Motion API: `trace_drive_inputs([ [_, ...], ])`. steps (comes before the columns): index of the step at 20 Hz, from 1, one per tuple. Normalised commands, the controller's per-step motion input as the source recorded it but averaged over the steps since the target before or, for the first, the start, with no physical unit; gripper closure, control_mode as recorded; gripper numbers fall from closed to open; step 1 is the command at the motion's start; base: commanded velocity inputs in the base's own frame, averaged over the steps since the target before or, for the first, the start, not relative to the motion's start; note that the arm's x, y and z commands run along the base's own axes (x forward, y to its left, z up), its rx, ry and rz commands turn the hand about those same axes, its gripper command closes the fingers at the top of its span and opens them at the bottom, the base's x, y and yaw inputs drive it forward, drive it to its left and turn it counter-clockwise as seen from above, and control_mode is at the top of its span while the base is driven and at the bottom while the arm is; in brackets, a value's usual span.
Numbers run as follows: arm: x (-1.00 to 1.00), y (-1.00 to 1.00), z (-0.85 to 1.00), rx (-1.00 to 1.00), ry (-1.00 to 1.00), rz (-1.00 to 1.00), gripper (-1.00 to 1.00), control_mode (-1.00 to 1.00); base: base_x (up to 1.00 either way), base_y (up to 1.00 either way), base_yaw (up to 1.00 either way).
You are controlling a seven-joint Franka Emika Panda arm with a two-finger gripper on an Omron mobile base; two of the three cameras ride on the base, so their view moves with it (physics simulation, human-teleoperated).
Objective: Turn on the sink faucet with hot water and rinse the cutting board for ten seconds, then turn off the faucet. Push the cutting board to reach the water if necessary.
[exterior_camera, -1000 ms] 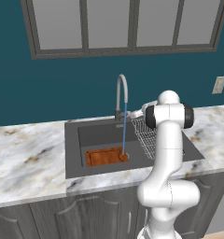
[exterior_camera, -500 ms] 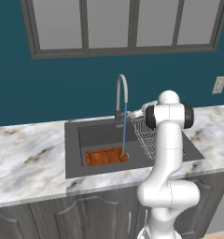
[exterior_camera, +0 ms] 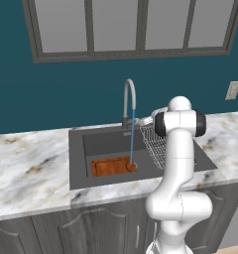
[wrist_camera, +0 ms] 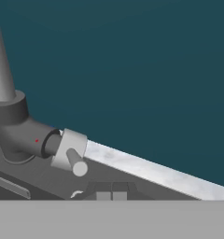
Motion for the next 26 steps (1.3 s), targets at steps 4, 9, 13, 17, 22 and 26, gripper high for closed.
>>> trace_drive_inputs([
  [4, 0.14, -0.05, 0.0, 0.02, 0.0, 0.0, 1.0, -1.0, 0.0, 0.0, 0.0],
  [9, 0.1, 0.0, 0.0, 0.05, 0.0, 0.0, 1.0, -1.0, 0.0, 0.0, 0.0],
  [13, 0.06, 0.0, -0.03, 0.05, 0.0, 0.0, 1.0, -1.0, 0.0, 0.0, 0.0],
  [17, 0.06, 0.0, -0.01, 0.01, 0.0, 0.0, 1.0, -1.0, 0.0, 0.0, 0.0],
  [22, 0.15, 0.0, 0.0, 0.02, 0.0, 0.0, 1.0, -1.0, 0.0, 0.0, 0.0],
  [26, 0.11, 0.0, -0.01, 0.01, 0.0, 0.0, 1.0, -1.0, 0.0, 0.0, 0.0],
])
